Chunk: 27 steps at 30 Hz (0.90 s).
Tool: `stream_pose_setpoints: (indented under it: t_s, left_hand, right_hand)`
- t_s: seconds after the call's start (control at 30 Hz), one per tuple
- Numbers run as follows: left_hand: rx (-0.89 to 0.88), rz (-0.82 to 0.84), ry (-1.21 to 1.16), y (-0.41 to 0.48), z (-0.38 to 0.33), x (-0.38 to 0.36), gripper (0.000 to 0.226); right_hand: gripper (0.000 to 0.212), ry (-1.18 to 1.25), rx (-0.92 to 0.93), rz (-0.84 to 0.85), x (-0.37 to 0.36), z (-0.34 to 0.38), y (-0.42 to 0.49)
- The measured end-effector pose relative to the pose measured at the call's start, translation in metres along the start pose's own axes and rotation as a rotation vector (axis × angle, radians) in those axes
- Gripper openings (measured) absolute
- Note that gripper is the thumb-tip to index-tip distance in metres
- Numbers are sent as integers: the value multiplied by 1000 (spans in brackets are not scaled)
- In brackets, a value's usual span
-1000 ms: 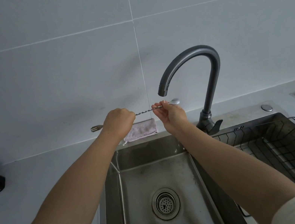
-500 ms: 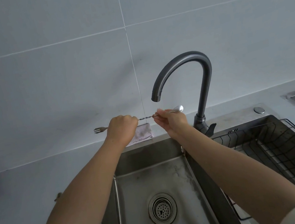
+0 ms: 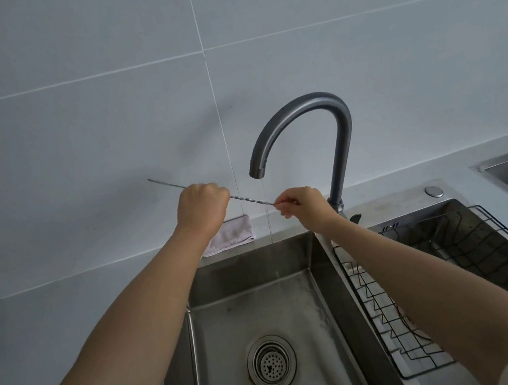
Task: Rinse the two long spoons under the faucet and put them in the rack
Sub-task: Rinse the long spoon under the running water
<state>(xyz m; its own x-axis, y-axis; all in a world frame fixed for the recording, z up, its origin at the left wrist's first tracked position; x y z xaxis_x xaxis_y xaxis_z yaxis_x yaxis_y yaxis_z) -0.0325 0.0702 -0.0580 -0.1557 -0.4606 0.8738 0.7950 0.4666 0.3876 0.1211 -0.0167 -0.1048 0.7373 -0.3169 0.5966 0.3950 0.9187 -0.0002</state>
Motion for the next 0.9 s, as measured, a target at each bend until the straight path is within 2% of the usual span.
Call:
stream_pose_setpoints:
  t_s: [0.1, 0.3, 0.43, 0.57, 0.67, 0.73, 0.8, 0.9]
  left_hand:
    - [-9, -46, 14, 10, -3, 6, 38]
    - [-65, 29, -12, 22, -11, 11, 29]
    - [-72, -82, -34, 24, -9, 9, 25]
    - [-78, -186, -107, 10, -19, 0, 26]
    - [43, -191, -224, -5, -28, -8, 19]
    - [224, -100, -407, -12, -34, -14, 7]
    - [444, 34, -684, -15, -40, -20, 18]
    - [567, 105, -951, -13, -49, -26, 26]
  right_hand:
    - [27, -64, 60, 37, 0, 6, 5]
    - [23, 102, -2, 108, -9, 13, 17]
    - [11, 162, -24, 152, -12, 16, 22]
    - [22, 360, -44, 163, -15, 21, 23]
    - [22, 510, -70, 167, -18, 25, 21]
    - [20, 554, -80, 160, -20, 25, 20]
    - [19, 546, -87, 145, -21, 23, 19]
    - [17, 540, -104, 108, -19, 16, 18]
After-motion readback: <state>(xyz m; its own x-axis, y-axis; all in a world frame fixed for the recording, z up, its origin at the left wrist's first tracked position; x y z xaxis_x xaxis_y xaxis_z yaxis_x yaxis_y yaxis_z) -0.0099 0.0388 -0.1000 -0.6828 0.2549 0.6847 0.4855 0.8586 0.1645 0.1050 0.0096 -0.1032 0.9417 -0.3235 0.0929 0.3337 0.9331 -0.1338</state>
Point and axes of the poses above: each hand's wrist, its own y-axis towards the middle knuckle, its own x-axis out of the back of the hand, z = x × y, the point moved 2 cm from there along y, towards the middle knuckle, and after that the axes turned 2 degrees about -z, right-handed, at the moved point
